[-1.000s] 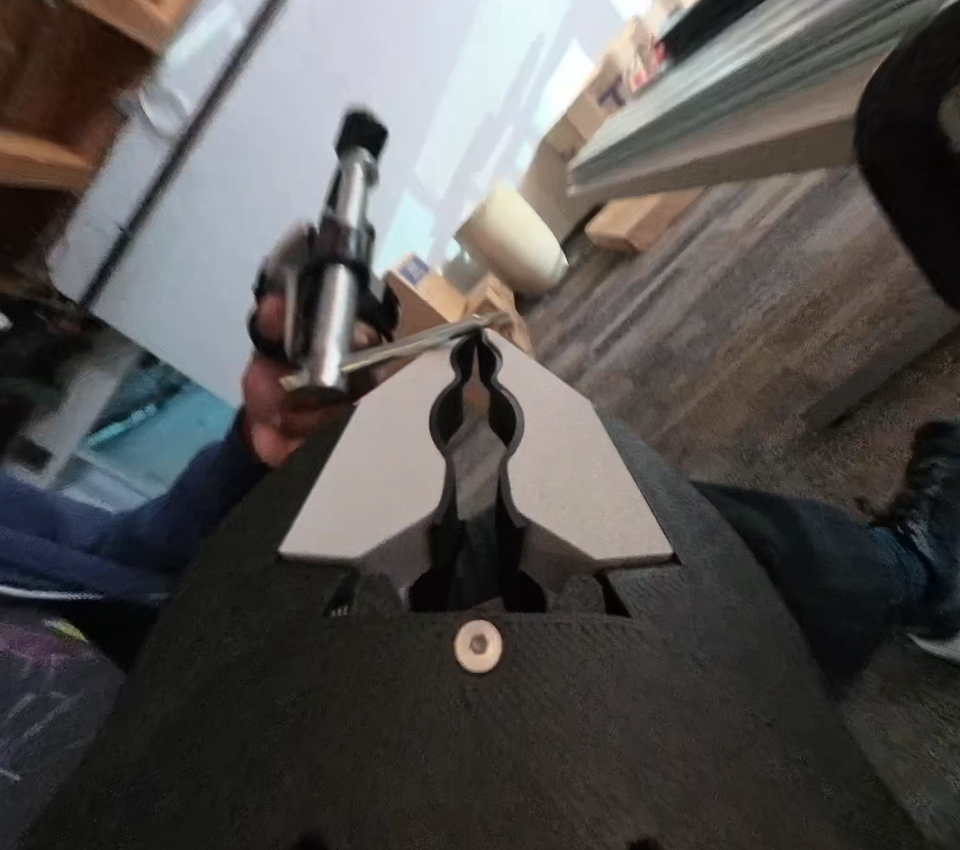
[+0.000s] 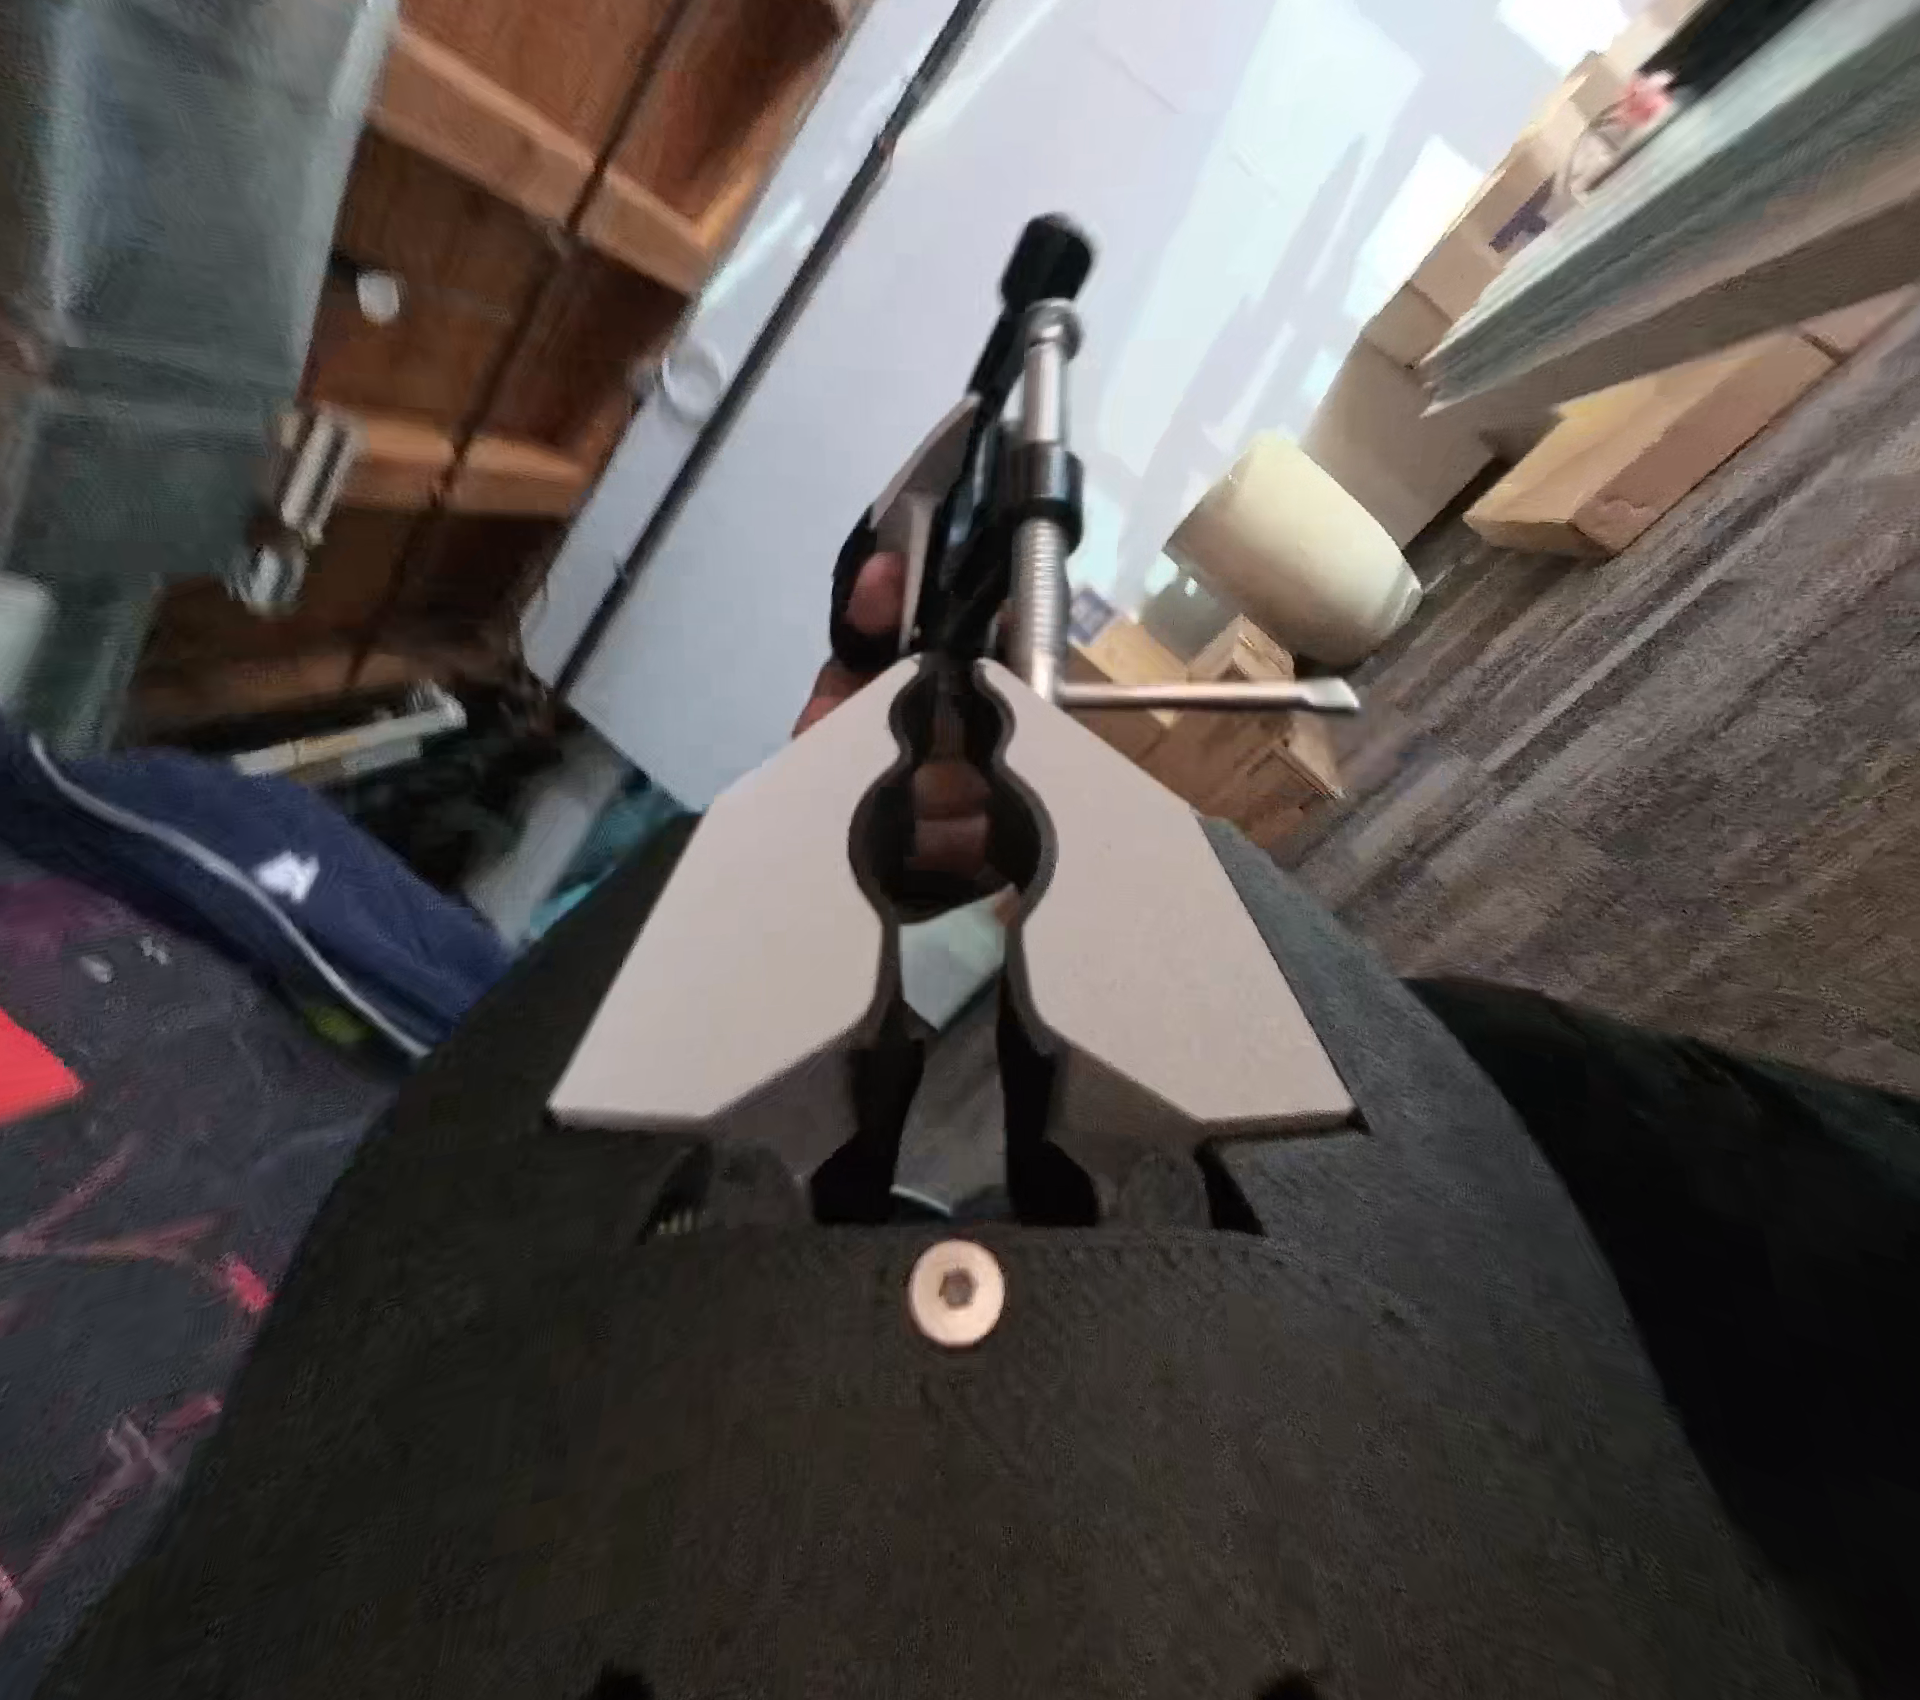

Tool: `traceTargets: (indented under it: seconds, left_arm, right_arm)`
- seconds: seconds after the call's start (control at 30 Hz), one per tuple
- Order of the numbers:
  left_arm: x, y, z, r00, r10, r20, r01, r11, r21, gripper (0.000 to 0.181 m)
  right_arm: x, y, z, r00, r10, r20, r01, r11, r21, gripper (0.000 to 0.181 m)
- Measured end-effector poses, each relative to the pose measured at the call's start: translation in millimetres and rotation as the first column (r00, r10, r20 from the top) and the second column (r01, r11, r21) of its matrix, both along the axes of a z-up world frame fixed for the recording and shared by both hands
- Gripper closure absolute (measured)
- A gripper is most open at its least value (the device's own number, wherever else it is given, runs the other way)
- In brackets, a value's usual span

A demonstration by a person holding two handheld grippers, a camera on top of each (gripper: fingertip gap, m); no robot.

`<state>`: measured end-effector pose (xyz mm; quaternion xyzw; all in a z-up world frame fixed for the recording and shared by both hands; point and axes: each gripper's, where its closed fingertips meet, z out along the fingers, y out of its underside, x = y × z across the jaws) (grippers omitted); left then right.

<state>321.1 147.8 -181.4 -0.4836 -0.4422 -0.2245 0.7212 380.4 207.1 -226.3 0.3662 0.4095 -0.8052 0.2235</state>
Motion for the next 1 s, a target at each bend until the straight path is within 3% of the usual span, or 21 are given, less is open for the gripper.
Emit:
traceTargets:
  seconds: [0.13, 0.23, 0.43, 0.67, 0.8, 0.9, 1.0]
  left_arm:
    - [0, -2, 8, 1.0, 0.002, -0.018, -0.002, 1.0, 0.025, 0.164]
    - [4, 3, 11, 1.0, -0.021, -0.022, 0.022, 0.999, 0.044, 0.164]
    - [4, 6, -1, 1.0, -0.019, 0.0, 0.019, 1.0, -0.005, 0.164]
    - [-7, -5, -3, 0.998, 0.055, 0.011, -0.055, 0.998, 0.0, 0.164]
    - [-7, -7, 0, 0.998, 0.064, 0.016, -0.065, 0.998, 0.021, 0.164]
    - [-5, -5, 3, 0.999, 0.044, 0.017, -0.045, 0.998, 0.039, 0.164]
    - [-4, -3, 3, 0.999, 0.035, 0.013, -0.035, 0.999, 0.031, 0.163]
  right_arm:
    - [-6, 3, -34, 0.958, 0.009, 0.286, 0.041, 0.985, -0.169, 0.15]
    - [-11, -3, -35, 0.925, 0.098, 0.368, 0.037, 0.938, -0.344, 0.132]
    - [-24, 15, 0, 0.96, 0.07, 0.27, 0.065, 0.885, -0.461, 0.129]
    - [19, 1, 35, 0.993, 0.105, 0.054, -0.075, 0.915, -0.397, 0.148]
    - [34, -33, 22, 0.98, 0.195, 0.047, -0.175, 0.947, -0.267, 0.148]
    - [20, -40, 3, 0.982, 0.149, 0.118, -0.117, 0.964, -0.241, 0.145]
    - [3, -20, -2, 0.982, 0.093, 0.167, -0.033, 0.944, -0.329, 0.143]
